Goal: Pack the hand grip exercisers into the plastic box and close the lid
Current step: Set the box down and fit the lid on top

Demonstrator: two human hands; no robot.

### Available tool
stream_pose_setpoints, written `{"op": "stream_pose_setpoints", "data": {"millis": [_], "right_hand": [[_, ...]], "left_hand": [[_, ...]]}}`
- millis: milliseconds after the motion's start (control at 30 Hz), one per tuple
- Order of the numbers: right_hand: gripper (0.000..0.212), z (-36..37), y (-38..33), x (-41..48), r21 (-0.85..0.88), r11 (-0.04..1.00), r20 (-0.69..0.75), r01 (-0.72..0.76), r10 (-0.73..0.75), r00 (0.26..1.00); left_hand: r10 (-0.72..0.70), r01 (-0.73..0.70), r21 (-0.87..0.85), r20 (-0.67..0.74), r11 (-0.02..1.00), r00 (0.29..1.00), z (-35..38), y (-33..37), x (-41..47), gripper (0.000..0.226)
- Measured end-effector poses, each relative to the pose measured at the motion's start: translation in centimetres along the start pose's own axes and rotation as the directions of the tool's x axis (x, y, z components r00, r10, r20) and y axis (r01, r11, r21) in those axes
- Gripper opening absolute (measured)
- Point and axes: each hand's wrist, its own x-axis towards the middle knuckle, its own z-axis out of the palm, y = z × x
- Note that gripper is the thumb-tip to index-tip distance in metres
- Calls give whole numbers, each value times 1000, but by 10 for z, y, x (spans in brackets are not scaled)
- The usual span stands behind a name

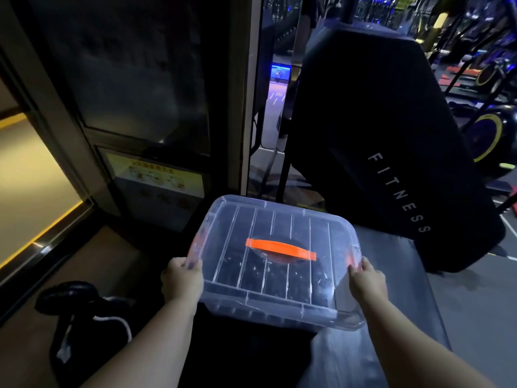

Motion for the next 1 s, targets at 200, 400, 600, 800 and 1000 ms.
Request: {"op": "stream_pose_setpoints", "data": {"millis": [200,400,600,800,1000], "right_hand": [[54,0,-7,-1,-12,1000,-1,-14,14,1000],[55,0,-6,1,-48,996,-6,-71,70,998],[56,2,-5,4,190,980,32,-61,56,998],[56,5,-4,9,226,973,41,-48,39,998],[55,8,-1,13,213,976,44,-46,37,998]], "left_hand": [[-47,48,-21,37,999,998,1,-12,-2,18],[-46,40,75,79,996,996,9,0,12,18],[-130,93,280,114,955,985,19,10,31,55],[-163,122,188,224,975,961,22,10,49,75],[-125,108,105,177,989,976,25,4,47,65]]}}
